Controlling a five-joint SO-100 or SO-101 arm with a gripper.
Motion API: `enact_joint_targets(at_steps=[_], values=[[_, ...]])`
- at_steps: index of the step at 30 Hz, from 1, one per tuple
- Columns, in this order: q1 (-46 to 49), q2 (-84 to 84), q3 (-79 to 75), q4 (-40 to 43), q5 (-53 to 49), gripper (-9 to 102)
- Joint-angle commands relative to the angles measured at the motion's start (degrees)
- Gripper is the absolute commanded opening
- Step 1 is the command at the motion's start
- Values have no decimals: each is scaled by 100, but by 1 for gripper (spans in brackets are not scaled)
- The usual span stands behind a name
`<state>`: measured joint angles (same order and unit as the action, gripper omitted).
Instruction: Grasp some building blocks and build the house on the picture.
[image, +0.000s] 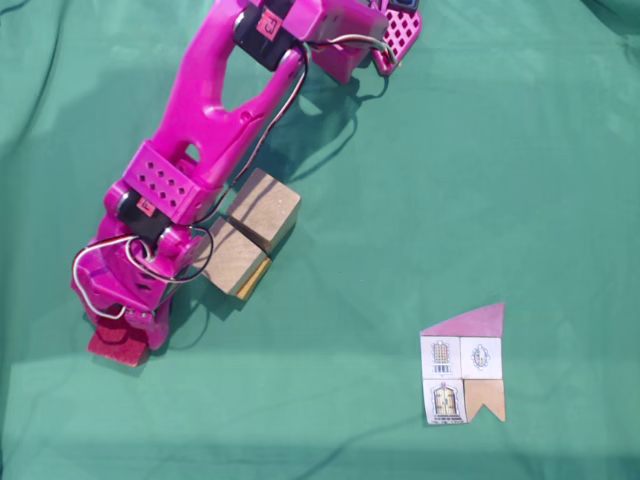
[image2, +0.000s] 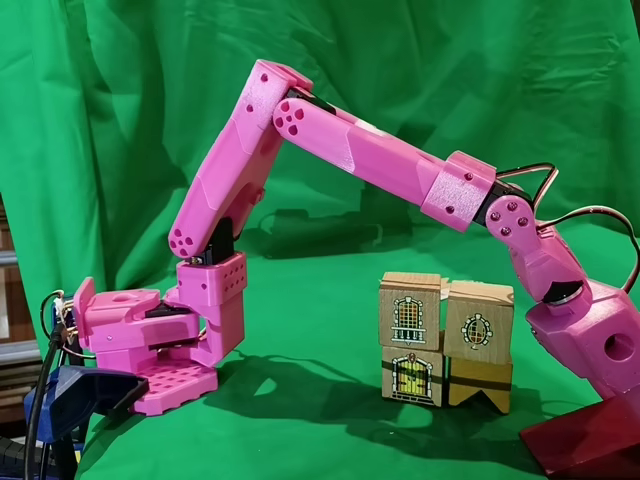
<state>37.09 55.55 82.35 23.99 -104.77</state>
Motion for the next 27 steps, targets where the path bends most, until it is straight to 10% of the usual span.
enact_joint_targets(at_steps=[1, 27], values=[[0, 501, -193, -26, 44, 12], [-9, 1521, -193, -26, 53, 11]])
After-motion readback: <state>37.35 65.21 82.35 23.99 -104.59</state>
